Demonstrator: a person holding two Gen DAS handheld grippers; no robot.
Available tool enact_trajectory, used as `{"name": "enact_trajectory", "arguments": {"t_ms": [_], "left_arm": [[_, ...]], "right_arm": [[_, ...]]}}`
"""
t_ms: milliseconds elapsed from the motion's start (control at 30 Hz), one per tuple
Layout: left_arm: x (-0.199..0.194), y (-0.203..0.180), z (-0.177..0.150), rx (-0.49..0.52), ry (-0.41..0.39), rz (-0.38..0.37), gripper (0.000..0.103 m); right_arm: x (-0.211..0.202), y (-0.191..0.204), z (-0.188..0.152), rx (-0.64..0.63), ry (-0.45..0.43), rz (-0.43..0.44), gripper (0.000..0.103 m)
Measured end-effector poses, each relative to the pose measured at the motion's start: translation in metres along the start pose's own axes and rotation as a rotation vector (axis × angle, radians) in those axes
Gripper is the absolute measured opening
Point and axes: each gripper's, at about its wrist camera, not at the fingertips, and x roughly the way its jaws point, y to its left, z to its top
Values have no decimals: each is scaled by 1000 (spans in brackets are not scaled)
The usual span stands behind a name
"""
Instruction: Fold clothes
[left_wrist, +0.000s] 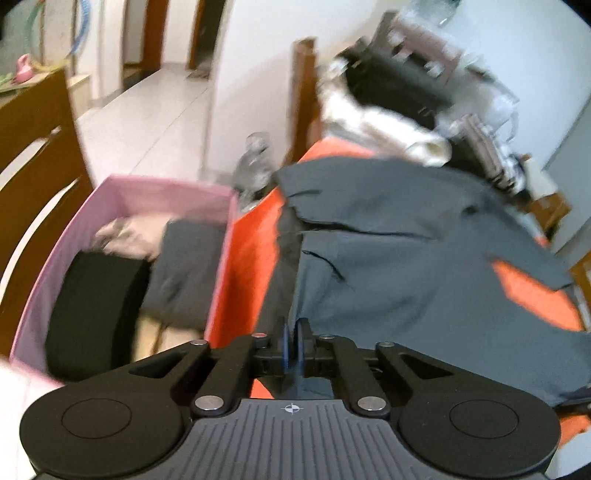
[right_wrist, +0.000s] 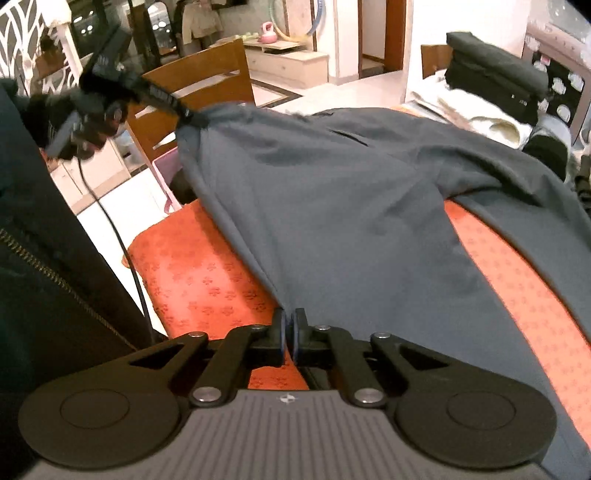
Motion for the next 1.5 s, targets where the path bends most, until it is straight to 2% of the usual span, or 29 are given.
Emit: {"name": "enact_trajectory", "arguments": {"t_ms": [67,133,200,333,500,633,800,900,1167,1367,1500], "left_arm": [[7,4,-9,-46,16,29,17],[6,4,-12,-82,2,33,28],[3,-2,-9,-74,-29,46,37],[3,-25,1,-42,-62,38,49],[14,-67,13,13,-84,13,55],[22,-103,17,23,-99,7,57],[31,-151,16,-16,-110,44,57],[36,-180,15,-37,-113,73,58],[73,-266,28,5,-114,155,59],[118,-306,44,40,-86,219,59],[147,-321,51,66,-54,254,63]], "right_arm": [[0,-6,-1,32,-5,-13,15],[-9,-11,-3,61,-21,-41,26],[-21,-20,-7,104,-43,-71,32],[-48,-51,-19,214,-72,-175,33],[-84,-101,-46,347,-95,-304,33],[-109,-151,-72,415,-107,-391,33],[-141,-218,-108,471,-121,-463,33],[-154,-257,-127,482,-119,-471,33],[-170,-351,-168,489,-90,-458,33],[-173,-411,-190,549,-83,-468,34],[-170,-443,-200,589,-83,-481,37]]}}
